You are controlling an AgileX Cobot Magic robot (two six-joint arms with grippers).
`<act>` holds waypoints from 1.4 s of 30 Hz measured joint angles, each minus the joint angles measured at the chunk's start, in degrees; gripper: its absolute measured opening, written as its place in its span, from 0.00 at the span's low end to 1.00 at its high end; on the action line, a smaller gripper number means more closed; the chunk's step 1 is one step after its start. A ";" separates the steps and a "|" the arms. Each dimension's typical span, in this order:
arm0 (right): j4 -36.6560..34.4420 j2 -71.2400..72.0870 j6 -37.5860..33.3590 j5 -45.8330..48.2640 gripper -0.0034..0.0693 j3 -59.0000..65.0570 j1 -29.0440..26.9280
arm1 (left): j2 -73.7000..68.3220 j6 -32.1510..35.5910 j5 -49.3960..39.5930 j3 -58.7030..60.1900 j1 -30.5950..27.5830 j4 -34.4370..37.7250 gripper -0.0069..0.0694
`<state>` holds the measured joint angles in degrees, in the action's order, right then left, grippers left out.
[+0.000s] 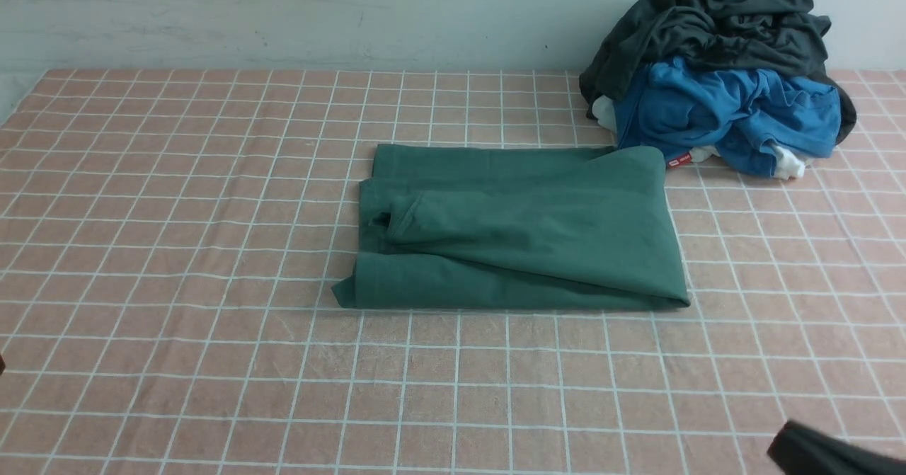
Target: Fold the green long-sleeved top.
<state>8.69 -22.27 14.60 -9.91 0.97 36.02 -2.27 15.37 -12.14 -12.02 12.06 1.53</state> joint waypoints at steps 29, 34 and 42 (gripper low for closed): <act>-11.83 22.85 -12.70 29.86 0.03 0.44 -37.78 | 0.04 0.00 -0.01 0.04 0.00 -0.05 0.10; -11.83 22.85 -15.27 30.11 0.03 0.44 -37.78 | 0.04 0.00 -0.01 0.04 0.00 -0.05 0.10; -11.83 22.85 -16.49 30.22 0.03 0.42 -37.78 | 0.04 0.00 -0.01 0.04 0.00 -0.05 0.10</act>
<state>-3.15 0.58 -1.89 20.31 1.39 -1.76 -2.23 15.37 -12.15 -11.98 12.06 1.48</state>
